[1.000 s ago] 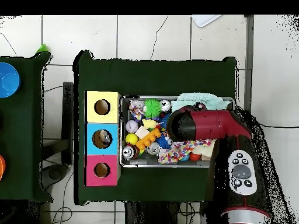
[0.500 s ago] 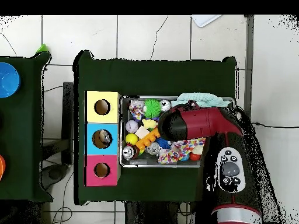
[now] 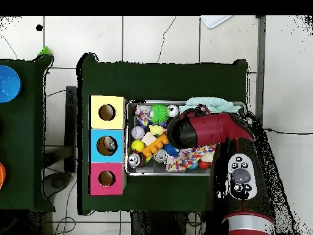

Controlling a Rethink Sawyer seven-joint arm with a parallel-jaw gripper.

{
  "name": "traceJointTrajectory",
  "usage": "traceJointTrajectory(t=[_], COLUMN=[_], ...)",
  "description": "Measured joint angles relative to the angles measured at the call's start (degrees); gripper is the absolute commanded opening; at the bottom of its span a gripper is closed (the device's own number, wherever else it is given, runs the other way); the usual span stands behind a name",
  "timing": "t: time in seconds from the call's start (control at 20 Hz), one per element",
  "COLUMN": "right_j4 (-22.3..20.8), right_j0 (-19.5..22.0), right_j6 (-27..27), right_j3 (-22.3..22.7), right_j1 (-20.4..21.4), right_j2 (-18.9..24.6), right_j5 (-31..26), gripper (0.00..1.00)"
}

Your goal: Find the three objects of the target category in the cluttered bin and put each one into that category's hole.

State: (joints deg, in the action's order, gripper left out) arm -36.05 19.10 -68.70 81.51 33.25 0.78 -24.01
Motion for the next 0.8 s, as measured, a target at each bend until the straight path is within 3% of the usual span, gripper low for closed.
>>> traceJointTrajectory(t=[0.8], right_j4=[-4.0], right_j0=[3.3], right_j6=[0.0], right_j3=[-1.2], right_j1=[-3.3], right_j2=[1.9], right_j5=[3.6], gripper=[1.0])
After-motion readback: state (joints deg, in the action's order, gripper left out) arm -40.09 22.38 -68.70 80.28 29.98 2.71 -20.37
